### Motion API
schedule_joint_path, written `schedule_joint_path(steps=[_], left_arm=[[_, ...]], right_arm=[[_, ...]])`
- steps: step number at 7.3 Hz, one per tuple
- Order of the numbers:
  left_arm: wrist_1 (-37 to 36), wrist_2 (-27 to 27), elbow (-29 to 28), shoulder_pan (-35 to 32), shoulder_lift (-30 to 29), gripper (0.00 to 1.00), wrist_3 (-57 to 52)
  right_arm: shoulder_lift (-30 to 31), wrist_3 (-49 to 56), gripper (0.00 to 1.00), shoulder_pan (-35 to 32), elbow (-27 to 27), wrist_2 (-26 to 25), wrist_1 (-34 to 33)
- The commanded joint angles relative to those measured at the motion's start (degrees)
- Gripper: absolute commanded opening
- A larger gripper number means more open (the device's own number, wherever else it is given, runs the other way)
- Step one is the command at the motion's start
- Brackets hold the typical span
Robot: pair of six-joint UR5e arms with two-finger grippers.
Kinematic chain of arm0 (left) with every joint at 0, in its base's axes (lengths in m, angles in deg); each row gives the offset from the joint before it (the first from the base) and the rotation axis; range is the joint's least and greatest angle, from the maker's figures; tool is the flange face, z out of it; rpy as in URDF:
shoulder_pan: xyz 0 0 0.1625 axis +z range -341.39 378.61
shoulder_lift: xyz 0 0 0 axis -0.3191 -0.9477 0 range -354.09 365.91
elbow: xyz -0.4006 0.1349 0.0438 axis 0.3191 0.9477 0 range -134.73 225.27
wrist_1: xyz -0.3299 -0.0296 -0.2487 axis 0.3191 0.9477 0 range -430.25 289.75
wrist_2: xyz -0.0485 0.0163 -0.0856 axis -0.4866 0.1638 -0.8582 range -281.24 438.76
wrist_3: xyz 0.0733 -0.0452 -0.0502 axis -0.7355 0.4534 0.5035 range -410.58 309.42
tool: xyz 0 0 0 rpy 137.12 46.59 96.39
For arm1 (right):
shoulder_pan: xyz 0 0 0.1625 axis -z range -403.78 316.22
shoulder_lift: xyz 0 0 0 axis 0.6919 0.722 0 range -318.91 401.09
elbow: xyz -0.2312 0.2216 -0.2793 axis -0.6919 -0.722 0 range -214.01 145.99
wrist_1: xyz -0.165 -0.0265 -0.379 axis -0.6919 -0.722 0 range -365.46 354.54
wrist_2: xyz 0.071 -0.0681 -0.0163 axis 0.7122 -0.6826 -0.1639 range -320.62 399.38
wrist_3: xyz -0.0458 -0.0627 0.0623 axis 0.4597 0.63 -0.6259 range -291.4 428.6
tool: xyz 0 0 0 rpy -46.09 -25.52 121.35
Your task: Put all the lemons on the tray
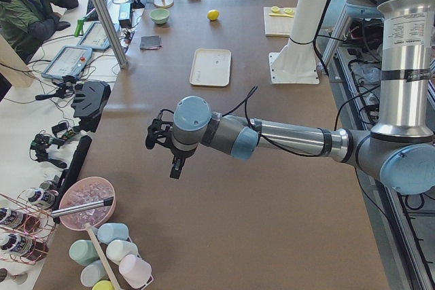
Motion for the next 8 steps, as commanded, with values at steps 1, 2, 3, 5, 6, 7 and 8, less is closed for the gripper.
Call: schedule_joint_path(steps=[1,2,3,5,6,7,8], left_arm=[[2.22,-0.04,0.01,0.38,-0.91,0.99,0.17],[7.72,0.48,-0.77,0.47,-1.34,0.98,0.26],[11.34,-0.03,-3.74,0.56,-3.52,0.99,0.70],[17.58,-0.13,-4.55,0.47,-3.28,0.98,0.44],[24.84,-0.21,-4.73,0.73,-1.28,0.99,0.70],[25.70,-0.04,-4.56,2.39,-3.70,0.98,0.70],[25.79,-0.04,-4.56,3.45,-5.03,0.98,0.79]], right_arm=[[0.59,0.03,1.00,-0.08,0.26,-0.05,2.03],[1.47,-0.15,1.00,0.01,-0.79,0.12,6.40],[1.56,-1.37,1.00,-0.08,-0.36,0.30,9.58],[0.52,-3.75,1.00,0.01,0.26,1.18,10.40],[0.51,-4.19,1.00,0.01,1.13,1.18,11.36],[-0.01,-4.37,1.00,0.88,1.48,1.35,11.89],[-0.63,-5.59,1.00,2.54,1.58,1.62,11.90]])
